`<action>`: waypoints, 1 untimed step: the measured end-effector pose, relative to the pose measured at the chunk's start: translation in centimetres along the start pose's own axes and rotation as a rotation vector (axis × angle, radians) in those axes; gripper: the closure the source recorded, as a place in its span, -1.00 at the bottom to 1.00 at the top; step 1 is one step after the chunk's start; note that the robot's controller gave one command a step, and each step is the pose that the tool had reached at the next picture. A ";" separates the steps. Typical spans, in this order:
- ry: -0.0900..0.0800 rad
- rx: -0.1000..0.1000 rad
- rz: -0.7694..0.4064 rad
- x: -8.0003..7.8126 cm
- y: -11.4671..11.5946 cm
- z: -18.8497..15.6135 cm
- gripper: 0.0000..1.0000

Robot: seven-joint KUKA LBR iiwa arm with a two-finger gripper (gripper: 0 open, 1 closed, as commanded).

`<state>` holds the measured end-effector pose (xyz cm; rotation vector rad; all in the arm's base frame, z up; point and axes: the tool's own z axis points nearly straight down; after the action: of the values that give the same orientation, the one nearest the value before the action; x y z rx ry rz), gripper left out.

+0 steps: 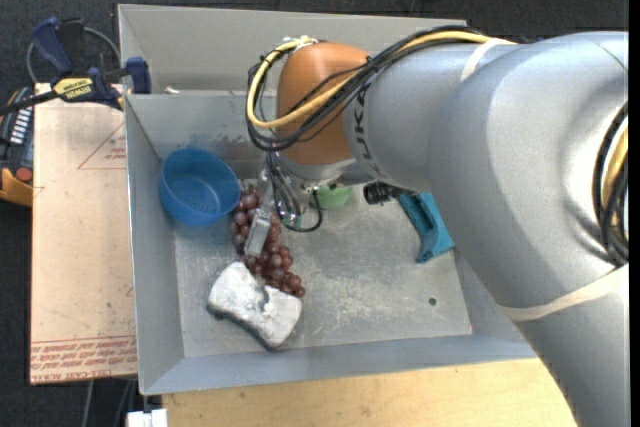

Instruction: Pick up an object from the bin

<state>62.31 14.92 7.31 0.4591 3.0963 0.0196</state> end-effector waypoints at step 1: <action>0.002 0.000 0.030 -0.1 0.2 -0.2 1.00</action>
Offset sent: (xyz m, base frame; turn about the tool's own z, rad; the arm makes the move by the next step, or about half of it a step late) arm 0.0000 0.0000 0.0000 0.0000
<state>62.42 15.09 7.51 0.5052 3.0917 0.0199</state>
